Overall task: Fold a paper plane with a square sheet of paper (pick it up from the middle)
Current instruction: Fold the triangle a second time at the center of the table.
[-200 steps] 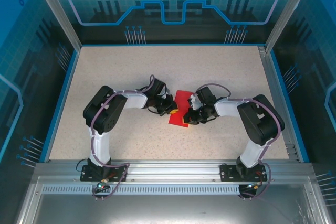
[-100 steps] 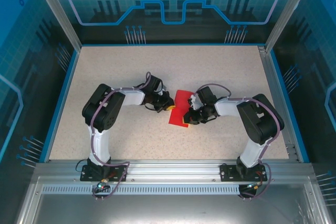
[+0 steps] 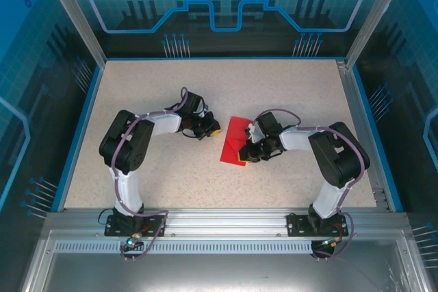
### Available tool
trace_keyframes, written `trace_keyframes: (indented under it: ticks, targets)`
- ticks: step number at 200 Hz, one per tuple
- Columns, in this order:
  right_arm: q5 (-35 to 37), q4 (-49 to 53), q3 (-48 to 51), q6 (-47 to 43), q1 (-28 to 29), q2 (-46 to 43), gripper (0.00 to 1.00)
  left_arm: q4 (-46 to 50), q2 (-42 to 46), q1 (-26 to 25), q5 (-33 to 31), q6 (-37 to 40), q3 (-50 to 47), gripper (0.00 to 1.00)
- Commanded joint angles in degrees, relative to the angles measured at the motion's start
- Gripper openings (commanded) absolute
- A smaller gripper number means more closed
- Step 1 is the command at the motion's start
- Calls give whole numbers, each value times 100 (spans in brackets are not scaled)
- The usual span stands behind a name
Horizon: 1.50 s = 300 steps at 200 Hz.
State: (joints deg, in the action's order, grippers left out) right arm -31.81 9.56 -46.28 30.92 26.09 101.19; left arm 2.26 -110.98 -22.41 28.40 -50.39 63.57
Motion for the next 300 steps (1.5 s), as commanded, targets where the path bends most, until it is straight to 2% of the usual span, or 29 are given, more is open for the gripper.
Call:
trace_keyframes:
  ticks: [1, 32, 77, 128, 188, 198, 240, 257, 300]
  targets:
    - [97, 379, 15, 118, -60, 113, 8, -31, 231, -325, 327, 181, -1, 1]
    - [-35, 82, -90, 350, -65, -44, 10, 74, -11, -660, 476, 374, 206, 0]
    - [34, 55, -162, 456, -79, -152, 11, -129, -499, -703, 728, 309, 373, 0]
    - [-98, -165, -204, 678, -66, -331, 14, 143, -735, -699, 224, 431, 393, 0]
    - [15, -295, -614, 822, 131, 188, 15, 266, -736, -696, 139, 511, 325, 0]
    - [217, -171, -685, 784, 172, 274, 15, 265, -748, -698, 155, 505, 323, 0]
    - [393, 122, -523, 525, 166, 586, 14, 243, -723, -707, 212, 454, 314, 0]
    - [516, 230, -447, 469, 160, 555, 14, 247, -698, -703, 227, 452, 297, 0]
    - [182, 233, -513, 503, 169, 0, 17, 194, -619, -708, 350, 452, 287, 1]
